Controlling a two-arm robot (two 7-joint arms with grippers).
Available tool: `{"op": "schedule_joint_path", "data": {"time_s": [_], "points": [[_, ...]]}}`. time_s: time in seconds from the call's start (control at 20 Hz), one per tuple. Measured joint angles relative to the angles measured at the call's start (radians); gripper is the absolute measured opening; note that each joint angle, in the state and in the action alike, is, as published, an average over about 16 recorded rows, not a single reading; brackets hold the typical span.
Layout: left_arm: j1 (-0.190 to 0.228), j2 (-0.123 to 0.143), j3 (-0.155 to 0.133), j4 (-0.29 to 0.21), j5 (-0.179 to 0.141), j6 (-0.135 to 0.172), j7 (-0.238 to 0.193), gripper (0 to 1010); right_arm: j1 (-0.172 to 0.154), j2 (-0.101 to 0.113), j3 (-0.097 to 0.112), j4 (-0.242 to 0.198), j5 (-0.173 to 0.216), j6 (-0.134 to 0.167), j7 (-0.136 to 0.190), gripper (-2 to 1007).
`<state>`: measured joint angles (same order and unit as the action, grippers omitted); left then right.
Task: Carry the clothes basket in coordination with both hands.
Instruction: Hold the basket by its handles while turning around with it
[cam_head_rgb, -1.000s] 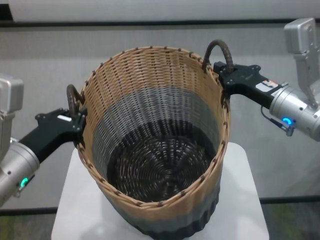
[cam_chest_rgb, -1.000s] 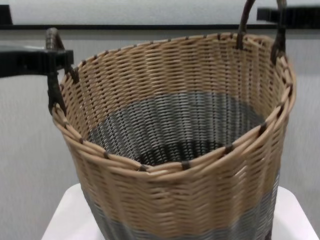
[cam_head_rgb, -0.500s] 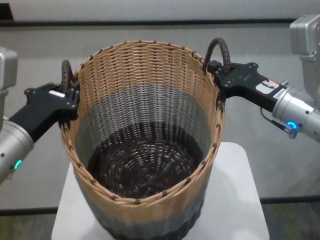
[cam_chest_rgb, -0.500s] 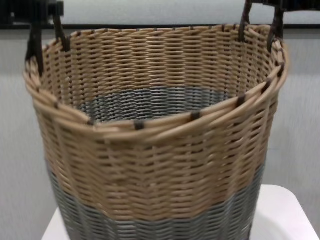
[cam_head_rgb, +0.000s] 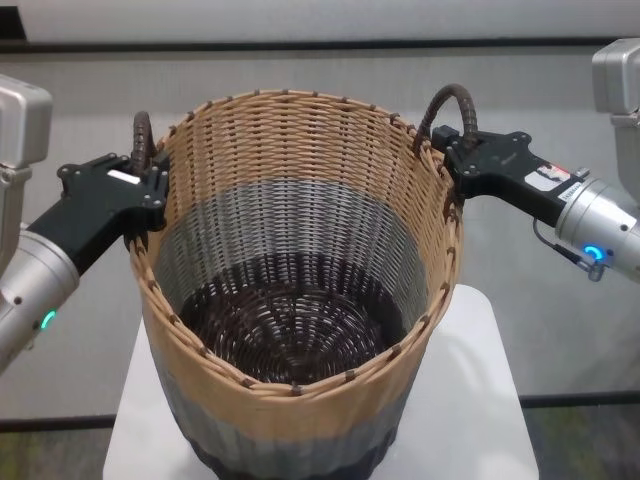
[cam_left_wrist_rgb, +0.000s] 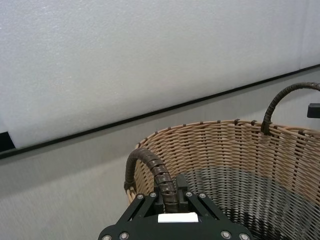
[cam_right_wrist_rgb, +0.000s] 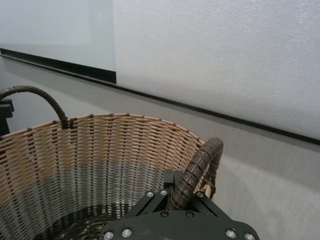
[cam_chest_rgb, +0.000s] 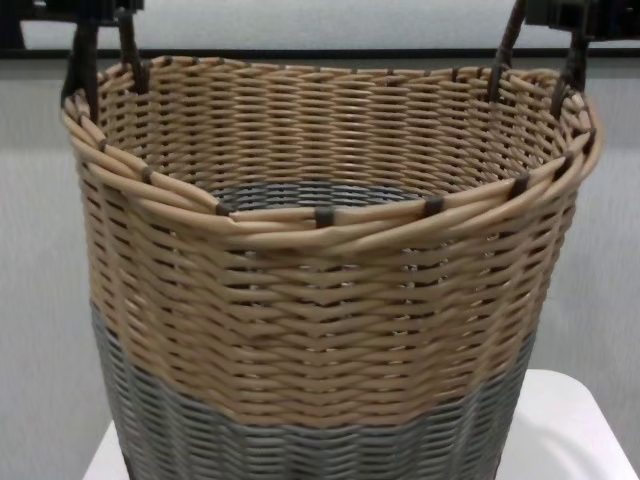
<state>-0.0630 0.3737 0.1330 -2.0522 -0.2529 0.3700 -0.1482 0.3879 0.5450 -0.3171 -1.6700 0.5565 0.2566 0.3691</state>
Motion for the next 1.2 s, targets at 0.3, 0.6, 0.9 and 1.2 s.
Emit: {"op": "schedule_joint_path", "data": {"time_s": [0.3, 0.6, 0.9, 1.2], "points": [[-0.01, -0.017, 0.007, 0.006, 0.018, 0.008, -0.008, 168, -0.001, 0.004, 0.011, 0.006, 0.02, -0.007, 0.001, 10], [-0.014, -0.028, 0.008, 0.015, 0.026, 0.01, -0.016, 168, -0.002, 0.006, 0.02, 0.004, 0.039, -0.017, 0.007, 10], [-0.014, -0.033, 0.007, 0.021, 0.026, 0.007, -0.019, 168, -0.004, 0.006, 0.025, 0.001, 0.05, -0.025, 0.011, 10], [-0.013, -0.031, 0.007, 0.02, 0.026, 0.006, -0.018, 168, -0.003, 0.005, 0.023, 0.001, 0.047, -0.024, 0.011, 10]]}}
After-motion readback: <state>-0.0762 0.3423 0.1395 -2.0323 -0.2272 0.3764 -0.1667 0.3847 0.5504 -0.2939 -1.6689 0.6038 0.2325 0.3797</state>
